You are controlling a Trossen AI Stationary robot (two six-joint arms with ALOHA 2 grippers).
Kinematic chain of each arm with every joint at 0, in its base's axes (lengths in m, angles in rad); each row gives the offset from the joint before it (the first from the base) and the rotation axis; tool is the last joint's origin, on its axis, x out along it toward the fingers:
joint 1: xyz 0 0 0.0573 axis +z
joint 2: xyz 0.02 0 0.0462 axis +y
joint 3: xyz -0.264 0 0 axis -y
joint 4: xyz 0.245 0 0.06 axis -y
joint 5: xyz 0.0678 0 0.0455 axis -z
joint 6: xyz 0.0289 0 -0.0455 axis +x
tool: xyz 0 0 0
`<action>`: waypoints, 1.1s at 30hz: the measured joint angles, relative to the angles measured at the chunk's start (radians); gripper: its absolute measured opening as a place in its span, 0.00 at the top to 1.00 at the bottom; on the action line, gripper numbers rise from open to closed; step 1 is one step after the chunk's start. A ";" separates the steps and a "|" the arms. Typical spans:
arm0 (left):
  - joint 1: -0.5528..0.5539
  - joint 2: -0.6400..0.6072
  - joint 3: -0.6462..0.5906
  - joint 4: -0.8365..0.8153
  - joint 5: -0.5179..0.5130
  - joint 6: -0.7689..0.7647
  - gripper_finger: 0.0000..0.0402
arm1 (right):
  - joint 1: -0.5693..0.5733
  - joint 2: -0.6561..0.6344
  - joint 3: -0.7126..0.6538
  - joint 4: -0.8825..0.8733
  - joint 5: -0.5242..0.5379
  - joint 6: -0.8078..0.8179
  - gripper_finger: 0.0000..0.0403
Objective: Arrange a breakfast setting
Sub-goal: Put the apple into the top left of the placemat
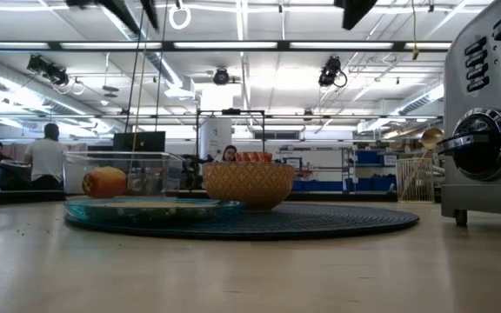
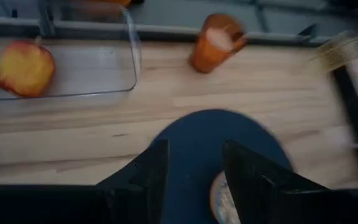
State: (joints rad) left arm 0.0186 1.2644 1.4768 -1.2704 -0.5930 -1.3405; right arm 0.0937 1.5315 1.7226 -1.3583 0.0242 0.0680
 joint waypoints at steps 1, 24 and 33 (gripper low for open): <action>0.059 0.013 -0.041 0.068 0.031 0.055 0.60 | 0.015 -0.007 0.000 -0.006 0.000 0.010 0.37; 0.720 0.130 -0.620 0.478 0.070 0.320 0.22 | 0.089 -0.124 0.000 0.080 0.114 0.273 0.37; 0.779 0.130 -0.673 0.628 -0.111 0.388 0.22 | -0.008 -0.110 0.000 0.101 0.065 0.296 0.37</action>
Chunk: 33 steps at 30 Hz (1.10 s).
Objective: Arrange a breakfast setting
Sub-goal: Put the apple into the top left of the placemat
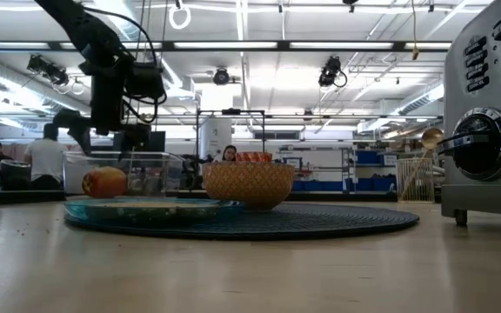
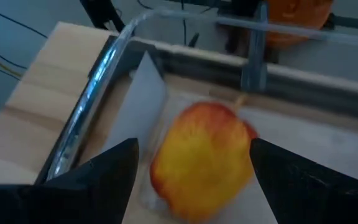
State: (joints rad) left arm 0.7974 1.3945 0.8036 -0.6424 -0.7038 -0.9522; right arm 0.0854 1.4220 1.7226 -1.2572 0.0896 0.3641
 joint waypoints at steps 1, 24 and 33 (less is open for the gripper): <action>0.023 0.000 0.000 0.023 0.022 0.023 0.22 | -0.007 0.000 0.000 0.002 -0.003 -0.001 0.37; 0.039 0.048 0.143 -0.073 0.428 0.178 0.22 | -0.045 0.000 0.000 0.047 -0.005 -0.053 0.37; 0.012 0.041 0.171 -0.120 0.478 0.282 0.22 | -0.062 0.000 0.000 0.054 -0.001 -0.053 0.37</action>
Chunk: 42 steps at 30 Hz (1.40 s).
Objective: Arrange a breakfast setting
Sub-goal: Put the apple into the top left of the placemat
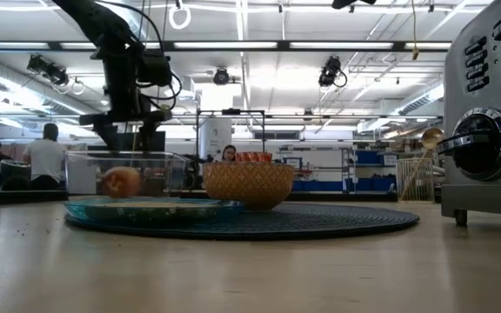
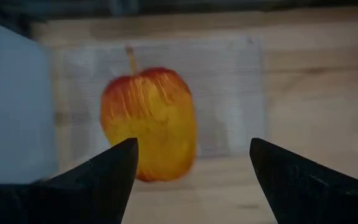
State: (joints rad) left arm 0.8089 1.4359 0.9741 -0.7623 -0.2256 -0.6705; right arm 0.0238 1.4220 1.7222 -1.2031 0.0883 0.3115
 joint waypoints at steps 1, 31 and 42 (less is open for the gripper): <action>0.005 0.007 0.000 -0.001 -0.021 -0.004 0.22 | -0.001 0.000 0.000 0.003 0.000 0.000 0.37; 0.068 0.004 -0.002 -0.052 -0.031 -0.214 0.35 | -0.030 0.000 0.000 0.006 0.006 -0.026 0.37; 0.076 0.109 0.000 0.025 -0.051 -0.262 0.11 | -0.040 0.000 0.000 0.028 -0.003 -0.033 0.37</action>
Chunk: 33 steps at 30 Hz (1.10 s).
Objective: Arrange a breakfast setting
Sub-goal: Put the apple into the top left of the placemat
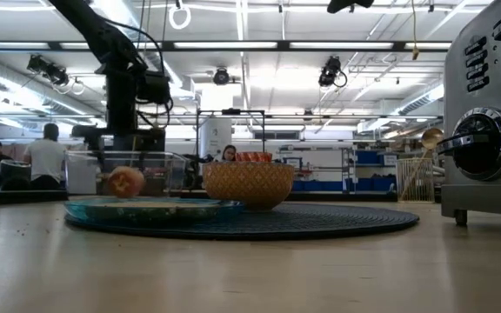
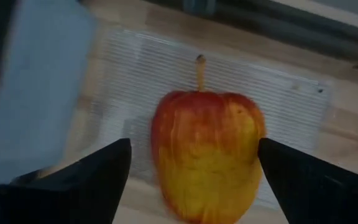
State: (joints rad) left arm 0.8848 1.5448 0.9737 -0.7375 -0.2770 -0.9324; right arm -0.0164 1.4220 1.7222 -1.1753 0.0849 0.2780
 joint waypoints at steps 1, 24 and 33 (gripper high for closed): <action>0.000 0.015 0.000 0.017 0.000 0.001 0.11 | -0.001 0.000 0.000 0.006 0.000 0.000 0.37; 0.004 0.059 -0.003 0.053 -0.003 0.073 0.11 | -0.007 0.000 0.000 0.062 0.000 0.010 0.37; 0.011 -0.045 -0.003 -0.007 -0.039 0.091 0.11 | -0.019 0.000 0.000 0.068 0.000 0.010 0.37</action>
State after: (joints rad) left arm 0.8959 1.4998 0.9703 -0.7444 -0.3160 -0.8414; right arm -0.0350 1.4220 1.7222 -1.1072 0.0849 0.2878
